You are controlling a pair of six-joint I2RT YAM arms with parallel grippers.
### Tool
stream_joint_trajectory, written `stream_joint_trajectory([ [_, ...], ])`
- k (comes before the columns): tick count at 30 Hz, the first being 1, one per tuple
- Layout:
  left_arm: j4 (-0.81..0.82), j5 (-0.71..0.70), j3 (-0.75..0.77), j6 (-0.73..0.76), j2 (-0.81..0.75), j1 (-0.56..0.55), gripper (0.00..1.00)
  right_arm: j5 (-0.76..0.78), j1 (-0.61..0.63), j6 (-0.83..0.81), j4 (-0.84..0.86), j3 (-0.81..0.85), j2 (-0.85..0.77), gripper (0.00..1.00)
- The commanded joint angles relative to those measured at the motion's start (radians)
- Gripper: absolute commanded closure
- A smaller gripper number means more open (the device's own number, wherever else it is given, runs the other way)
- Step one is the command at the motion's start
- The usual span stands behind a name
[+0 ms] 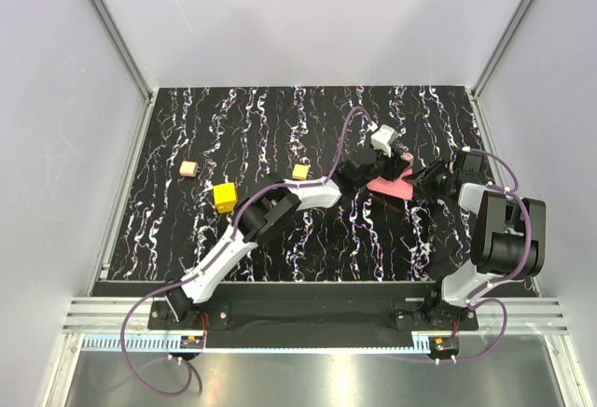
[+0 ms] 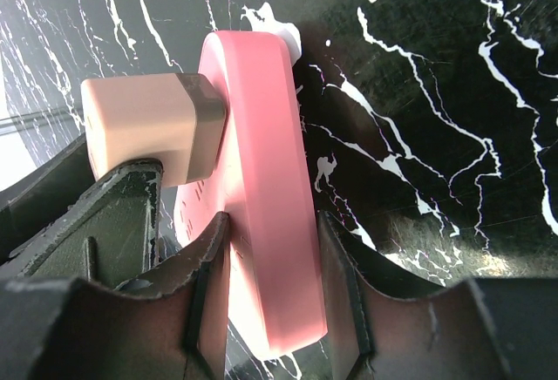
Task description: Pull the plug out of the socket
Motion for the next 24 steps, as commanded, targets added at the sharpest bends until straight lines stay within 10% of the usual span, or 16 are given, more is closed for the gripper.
stream_joint_trajectory([
  [1, 0.081, -0.007, 0.066, 0.015, -0.084, -0.037, 1.0, 0.2, 0.009, -0.056, -0.16, -0.024, 0.034, 1.0],
  [24, 0.179, 0.012, 0.031, -0.215, -0.044, 0.069, 1.0, 0.22, 0.023, -0.058, -0.172, -0.017, 0.032, 1.0],
])
